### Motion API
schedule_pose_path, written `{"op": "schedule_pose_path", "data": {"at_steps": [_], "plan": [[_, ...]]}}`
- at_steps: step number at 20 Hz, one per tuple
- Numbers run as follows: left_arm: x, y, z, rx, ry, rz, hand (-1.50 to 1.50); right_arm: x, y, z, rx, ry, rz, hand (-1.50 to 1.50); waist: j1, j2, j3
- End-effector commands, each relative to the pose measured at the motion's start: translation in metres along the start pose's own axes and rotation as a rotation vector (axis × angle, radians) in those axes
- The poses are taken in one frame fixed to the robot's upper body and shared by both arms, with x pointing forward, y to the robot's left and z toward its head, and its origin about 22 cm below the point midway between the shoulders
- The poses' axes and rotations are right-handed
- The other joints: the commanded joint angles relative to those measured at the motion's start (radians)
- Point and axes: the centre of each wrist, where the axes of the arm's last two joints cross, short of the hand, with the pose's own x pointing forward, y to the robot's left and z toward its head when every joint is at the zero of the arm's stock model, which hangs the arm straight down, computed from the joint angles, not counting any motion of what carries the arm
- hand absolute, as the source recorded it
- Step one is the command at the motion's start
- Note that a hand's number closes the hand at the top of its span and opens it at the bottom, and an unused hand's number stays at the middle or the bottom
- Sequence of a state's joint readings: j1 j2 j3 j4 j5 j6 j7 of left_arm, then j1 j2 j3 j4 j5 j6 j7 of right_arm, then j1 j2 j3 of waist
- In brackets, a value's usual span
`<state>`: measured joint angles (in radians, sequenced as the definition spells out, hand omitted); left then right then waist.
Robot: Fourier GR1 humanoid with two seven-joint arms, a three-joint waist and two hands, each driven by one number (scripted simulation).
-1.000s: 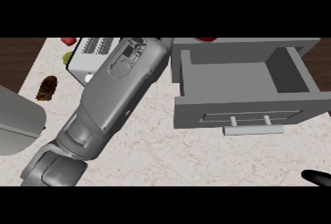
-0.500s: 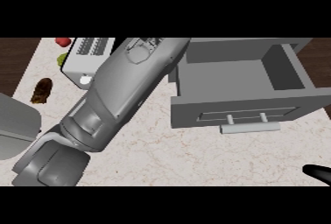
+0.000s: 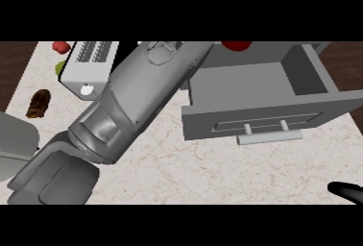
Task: Pick up the can, place it into the drawer and close the drawer
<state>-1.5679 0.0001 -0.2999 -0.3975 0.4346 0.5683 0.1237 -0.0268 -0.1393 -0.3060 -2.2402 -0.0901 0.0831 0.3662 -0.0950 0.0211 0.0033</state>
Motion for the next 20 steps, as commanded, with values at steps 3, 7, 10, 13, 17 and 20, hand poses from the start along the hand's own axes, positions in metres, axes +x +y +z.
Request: {"op": "schedule_pose_path", "data": {"at_steps": [3,7,10,13,17,20], "plan": [[0.008,-0.004,-0.002,0.067,-0.017,-0.006,-1.5,-0.006,0.013,-0.01,0.021,-0.002,-0.009,-1.5,-0.002,0.005,0.0],[-0.003,0.001,-0.004,0.113,-0.024,-0.008,-1.5,0.007,0.002,-0.016,0.055,-0.06,0.108,-1.5,-0.017,0.01,0.0],[0.008,-0.001,-0.005,0.1,-0.012,0.022,-1.5,0.013,0.016,-0.017,0.075,-0.098,0.144,-1.5,-0.011,0.01,0.0],[0.002,0.001,-0.005,0.116,-0.006,0.05,-1.5,0.013,0.012,-0.028,0.126,-0.141,0.24,-1.5,-0.011,0.014,0.0],[0.002,0.001,-0.004,0.099,-0.002,0.102,-1.5,0.013,0.024,-0.036,0.16,-0.184,0.362,-1.5,0.002,0.012,-0.001],[0.016,-0.002,-0.005,0.088,-0.006,0.122,-1.5,0.006,0.034,-0.048,0.178,-0.197,0.486,-1.5,0.015,0.018,-0.001]]}}
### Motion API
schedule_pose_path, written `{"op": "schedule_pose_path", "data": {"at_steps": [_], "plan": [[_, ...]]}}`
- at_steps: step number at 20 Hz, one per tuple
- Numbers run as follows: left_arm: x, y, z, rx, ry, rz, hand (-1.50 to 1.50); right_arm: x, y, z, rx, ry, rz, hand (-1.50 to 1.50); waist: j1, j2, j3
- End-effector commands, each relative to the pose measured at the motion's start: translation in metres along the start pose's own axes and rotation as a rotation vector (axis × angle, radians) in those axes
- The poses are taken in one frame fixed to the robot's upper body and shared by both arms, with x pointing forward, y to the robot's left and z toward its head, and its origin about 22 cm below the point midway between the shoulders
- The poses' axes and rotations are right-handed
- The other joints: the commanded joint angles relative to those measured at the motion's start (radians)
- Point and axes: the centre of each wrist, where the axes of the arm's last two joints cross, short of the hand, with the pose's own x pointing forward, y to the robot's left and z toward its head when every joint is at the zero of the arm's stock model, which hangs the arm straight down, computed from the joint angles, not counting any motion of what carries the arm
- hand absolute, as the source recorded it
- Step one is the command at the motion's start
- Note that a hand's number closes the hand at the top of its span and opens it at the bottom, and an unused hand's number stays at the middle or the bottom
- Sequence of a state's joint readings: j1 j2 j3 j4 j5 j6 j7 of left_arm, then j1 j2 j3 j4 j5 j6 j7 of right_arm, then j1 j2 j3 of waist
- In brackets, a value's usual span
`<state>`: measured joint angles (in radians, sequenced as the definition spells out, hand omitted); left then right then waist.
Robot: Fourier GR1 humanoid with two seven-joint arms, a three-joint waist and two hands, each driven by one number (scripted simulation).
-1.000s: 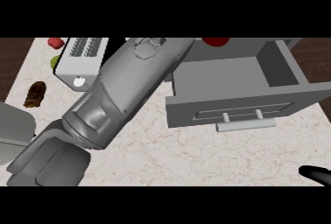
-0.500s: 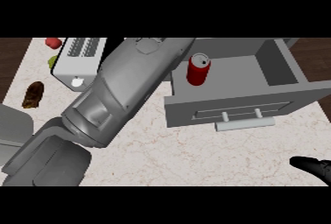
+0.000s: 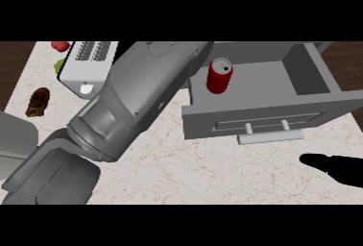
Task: Pick up the can, place it into the drawer and close the drawer
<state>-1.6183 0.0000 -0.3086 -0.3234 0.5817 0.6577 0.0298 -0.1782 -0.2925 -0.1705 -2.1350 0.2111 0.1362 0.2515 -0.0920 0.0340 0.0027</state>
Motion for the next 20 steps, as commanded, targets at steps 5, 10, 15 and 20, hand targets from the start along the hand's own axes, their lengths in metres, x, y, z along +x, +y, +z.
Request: {"op": "schedule_pose_path", "data": {"at_steps": [5,10,15,20], "plan": [[0.005,-0.003,0.002,-0.003,0.0,0.042,-1.5,-0.019,0.038,-0.029,0.091,-0.033,0.272,-1.5,0.044,-0.011,-0.001],[-0.004,0.003,-0.003,0.011,-0.032,-0.002,-1.5,-0.038,0.077,-0.037,0.146,-0.04,0.38,-1.5,0.065,-0.011,-0.001],[0.019,0.003,-0.006,-0.013,-0.034,-0.009,-1.5,-0.066,0.095,-0.059,0.19,-0.032,0.535,-1.5,0.091,-0.015,-0.001],[-0.001,0.022,-0.013,0.009,-0.009,0.028,-1.5,-0.082,0.134,-0.074,0.195,-0.049,0.598,-1.5,0.1,-0.019,-0.002]]}}
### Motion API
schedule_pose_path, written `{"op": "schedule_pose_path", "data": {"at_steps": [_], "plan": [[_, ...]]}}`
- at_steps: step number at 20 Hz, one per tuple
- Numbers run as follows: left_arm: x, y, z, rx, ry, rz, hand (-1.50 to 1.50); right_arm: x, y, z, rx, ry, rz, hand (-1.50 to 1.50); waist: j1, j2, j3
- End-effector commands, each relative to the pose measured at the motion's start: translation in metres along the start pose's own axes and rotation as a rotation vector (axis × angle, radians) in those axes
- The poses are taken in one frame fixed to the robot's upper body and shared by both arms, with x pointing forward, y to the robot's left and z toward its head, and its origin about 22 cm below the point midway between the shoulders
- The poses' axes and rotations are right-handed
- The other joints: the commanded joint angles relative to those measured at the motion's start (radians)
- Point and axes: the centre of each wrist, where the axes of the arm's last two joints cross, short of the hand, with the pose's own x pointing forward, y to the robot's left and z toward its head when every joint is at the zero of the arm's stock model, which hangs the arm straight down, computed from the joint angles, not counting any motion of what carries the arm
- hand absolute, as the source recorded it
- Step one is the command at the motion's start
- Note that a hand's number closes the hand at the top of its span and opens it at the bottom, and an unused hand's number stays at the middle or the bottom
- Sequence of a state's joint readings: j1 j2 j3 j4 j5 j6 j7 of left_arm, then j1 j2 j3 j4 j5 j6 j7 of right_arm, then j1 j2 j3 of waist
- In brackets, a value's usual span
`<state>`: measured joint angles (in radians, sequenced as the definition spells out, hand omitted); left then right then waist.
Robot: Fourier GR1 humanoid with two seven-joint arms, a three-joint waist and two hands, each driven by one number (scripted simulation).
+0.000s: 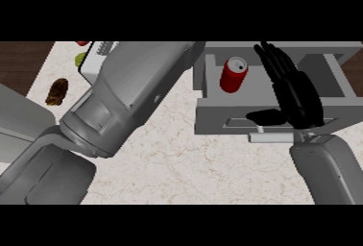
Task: Pick up the can, place it into the drawer and close the drawer
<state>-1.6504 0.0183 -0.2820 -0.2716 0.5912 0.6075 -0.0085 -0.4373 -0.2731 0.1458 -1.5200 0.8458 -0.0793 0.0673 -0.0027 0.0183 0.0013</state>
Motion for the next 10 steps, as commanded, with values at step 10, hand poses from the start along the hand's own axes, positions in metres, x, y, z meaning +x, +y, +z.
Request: {"op": "schedule_pose_path", "data": {"at_steps": [10], "plan": [[0.0,0.033,-0.01,0.024,0.021,0.007,-1.5,-0.029,0.075,-0.05,-0.056,0.047,0.153,-1.5,0.05,-0.011,0.0]]}}
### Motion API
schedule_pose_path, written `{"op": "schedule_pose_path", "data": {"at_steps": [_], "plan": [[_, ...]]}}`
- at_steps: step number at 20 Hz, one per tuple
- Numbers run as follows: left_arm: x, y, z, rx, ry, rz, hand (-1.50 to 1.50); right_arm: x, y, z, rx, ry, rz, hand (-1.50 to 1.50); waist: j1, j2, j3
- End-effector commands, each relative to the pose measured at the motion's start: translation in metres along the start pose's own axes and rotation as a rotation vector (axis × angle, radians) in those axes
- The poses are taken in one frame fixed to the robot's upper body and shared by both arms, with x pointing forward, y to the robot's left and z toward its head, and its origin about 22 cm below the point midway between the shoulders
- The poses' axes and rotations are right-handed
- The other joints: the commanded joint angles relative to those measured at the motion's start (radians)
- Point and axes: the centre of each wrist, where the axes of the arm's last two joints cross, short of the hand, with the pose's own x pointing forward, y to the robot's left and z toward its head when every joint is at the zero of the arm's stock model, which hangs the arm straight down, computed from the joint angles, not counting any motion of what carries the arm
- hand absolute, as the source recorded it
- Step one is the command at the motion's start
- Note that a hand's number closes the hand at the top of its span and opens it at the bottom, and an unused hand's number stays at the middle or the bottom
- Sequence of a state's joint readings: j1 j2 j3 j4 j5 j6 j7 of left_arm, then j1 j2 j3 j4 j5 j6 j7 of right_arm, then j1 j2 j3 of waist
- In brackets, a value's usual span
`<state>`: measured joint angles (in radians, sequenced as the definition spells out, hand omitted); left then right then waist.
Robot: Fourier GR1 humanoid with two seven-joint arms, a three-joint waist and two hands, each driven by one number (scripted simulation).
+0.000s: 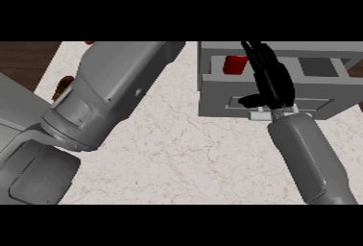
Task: Pick up the can, place it into the drawer and close the drawer
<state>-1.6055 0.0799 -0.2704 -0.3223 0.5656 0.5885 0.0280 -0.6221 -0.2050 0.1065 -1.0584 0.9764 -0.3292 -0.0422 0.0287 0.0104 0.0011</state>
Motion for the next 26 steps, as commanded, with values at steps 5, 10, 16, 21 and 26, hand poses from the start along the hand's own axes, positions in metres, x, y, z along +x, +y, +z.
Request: {"op": "schedule_pose_path", "data": {"at_steps": [5,10,16,21,26], "plan": [[0.0,0.021,-0.004,-0.01,0.015,-0.015,-1.5,0.021,0.025,-0.041,-0.117,0.037,0.077,-1.5,0.037,-0.002,0.0],[-0.003,0.049,-0.01,-0.001,0.028,-0.009,-1.5,-0.004,0.014,-0.057,-0.169,0.047,0.103,-1.5,0.049,0.003,0.0],[-0.014,0.055,-0.003,-0.02,0.017,-0.016,-1.5,0.011,0.004,-0.083,-0.203,0.077,0.118,-1.5,0.085,0.004,0.0],[-0.025,0.081,-0.002,-0.007,0.025,-0.02,-1.5,-0.002,-0.013,-0.093,-0.22,0.06,0.131,-1.5,0.087,0.006,0.0],[-0.015,0.1,-0.001,-0.039,0.015,-0.015,-1.5,0.022,-0.036,-0.118,-0.24,0.057,0.045,-1.5,0.105,0.006,0.0]]}}
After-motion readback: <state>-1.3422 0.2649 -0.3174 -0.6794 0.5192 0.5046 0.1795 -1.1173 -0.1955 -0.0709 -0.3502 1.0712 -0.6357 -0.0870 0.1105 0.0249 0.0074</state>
